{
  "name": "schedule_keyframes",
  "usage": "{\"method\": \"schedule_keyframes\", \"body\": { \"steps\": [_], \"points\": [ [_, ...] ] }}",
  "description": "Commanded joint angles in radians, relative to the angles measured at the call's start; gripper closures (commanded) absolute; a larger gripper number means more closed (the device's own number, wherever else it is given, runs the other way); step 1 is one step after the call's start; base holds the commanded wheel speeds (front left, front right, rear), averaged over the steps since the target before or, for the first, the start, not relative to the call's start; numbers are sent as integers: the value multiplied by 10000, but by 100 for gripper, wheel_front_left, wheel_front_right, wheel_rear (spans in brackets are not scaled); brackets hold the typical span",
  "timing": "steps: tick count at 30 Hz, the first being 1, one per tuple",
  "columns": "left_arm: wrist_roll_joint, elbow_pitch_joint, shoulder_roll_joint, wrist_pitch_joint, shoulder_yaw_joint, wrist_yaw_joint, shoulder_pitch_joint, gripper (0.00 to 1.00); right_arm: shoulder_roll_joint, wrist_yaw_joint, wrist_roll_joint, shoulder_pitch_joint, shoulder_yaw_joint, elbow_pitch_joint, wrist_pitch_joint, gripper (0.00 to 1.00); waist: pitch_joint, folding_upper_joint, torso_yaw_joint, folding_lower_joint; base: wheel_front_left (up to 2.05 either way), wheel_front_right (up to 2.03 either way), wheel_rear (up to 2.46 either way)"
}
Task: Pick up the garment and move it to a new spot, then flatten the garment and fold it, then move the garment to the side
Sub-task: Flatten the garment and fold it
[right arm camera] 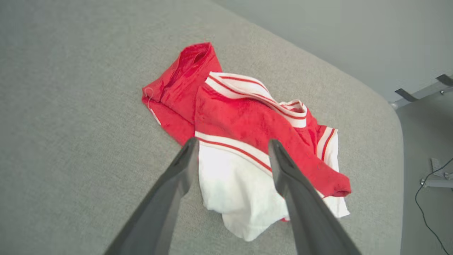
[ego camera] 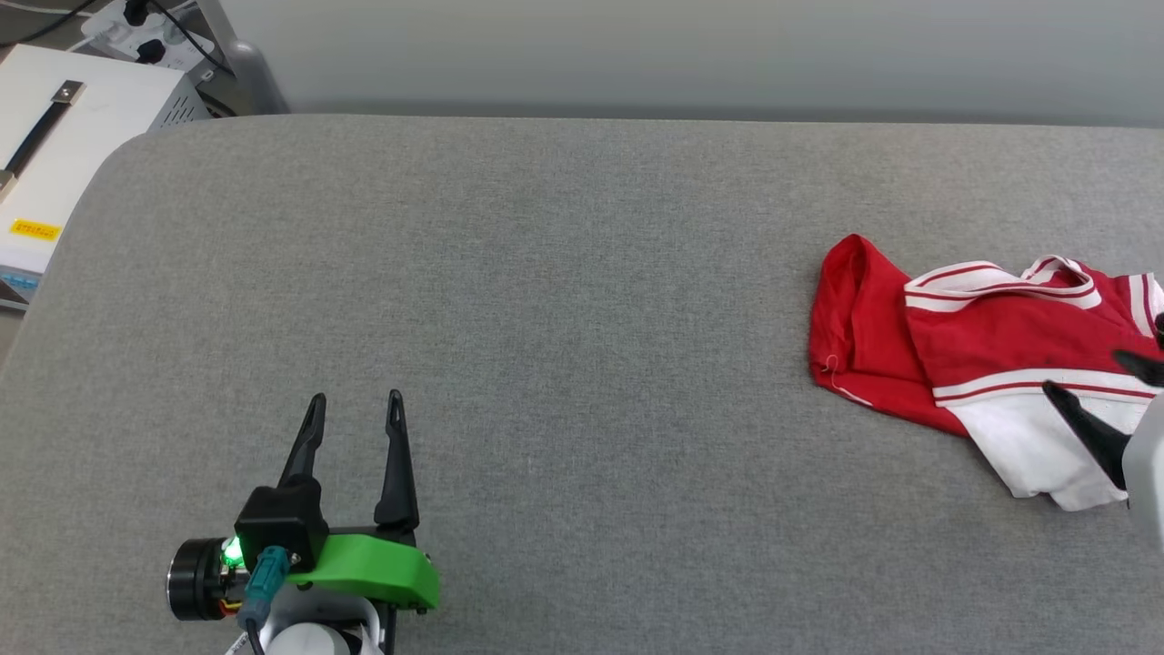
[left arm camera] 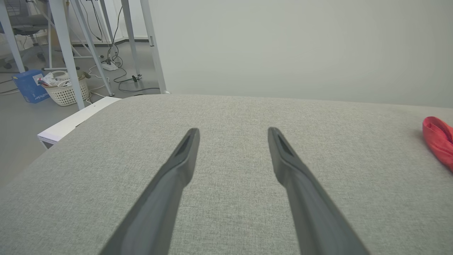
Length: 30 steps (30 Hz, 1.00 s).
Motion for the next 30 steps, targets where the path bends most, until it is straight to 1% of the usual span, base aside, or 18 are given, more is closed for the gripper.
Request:
{"method": "schedule_keyframes", "body": {
  "steps": [1, 3, 6, 8, 14, 18, 22, 23, 24, 25, 28, 30],
  "points": [
    [-22, -59, -24, -57, -2, 11, 28, 0, -201, -7, 309, 250, -15, -73, 579, 0, 105, 0, 34, 0, 0, 0, 0],
    [-33, -101, -24, -57, -16, 22, -25, 0, -410, -7, 654, 438, -53, 20, 1266, 0, 230, 0, 67, 0, 0, 0, 0],
    [-45, -158, -24, -57, -39, 34, -147, 0, -525, -7, 1025, 607, -80, 312, 1698, 0, 461, 0, 127, 0, 0, 0, 0],
    [-58, -174, -24, -57, -73, 30, -282, 0, -553, -7, 1062, 636, -18, 631, 1653, 0, 690, 0, 208, 0, 0, 0, 0],
    [-98, -177, -24, -57, -216, 60, -726, 0, -190, -7, 1198, 443, 497, 1879, 1310, 0, 1384, 0, 483, 0, 0, 0, 0],
    [-135, -113, -24, -57, -220, 65, -926, 0, -47, -7, 811, 125, 1152, 2912, 802, 0, 1646, 0, 593, 0, 0, 0, 0],
    [-157, -18, -24, -57, -188, 73, -960, 0, 113, -7, 963, -21, 1952, 3754, 550, 0, 1608, 0, 629, 0, 0, 0, 0],
    [-159, 5, -24, -57, -161, 86, -936, 0, 122, -7, 1065, -66, 2107, 3866, 426, 53, 1549, 0, 606, 0, 0, 0, 0],
    [-163, 17, -24, -57, -130, 99, -902, 0, 112, -7, 1151, -105, 2225, 3900, 303, 100, 1482, 0, 575, 0, 0, 0, 0],
    [-158, 44, -24, -57, -62, 134, -758, 0, -17, -7, 1421, -218, 2508, 3820, -153, 100, 1210, 0, 443, 0, 0, 0, 0],
    [-121, 45, -24, -57, -56, 128, -621, 0, -189, -7, 1710, -252, 2622, 3323, -540, 100, 927, 0, 335, 0, 0, 0, 0],
    [-87, 12, -24, -57, -68, 131, -548, 0, -257, -7, 2013, -207, 2519, 2763, -747, 100, 764, 0, 300, 0, 0, 0, 0]
  ]
}}
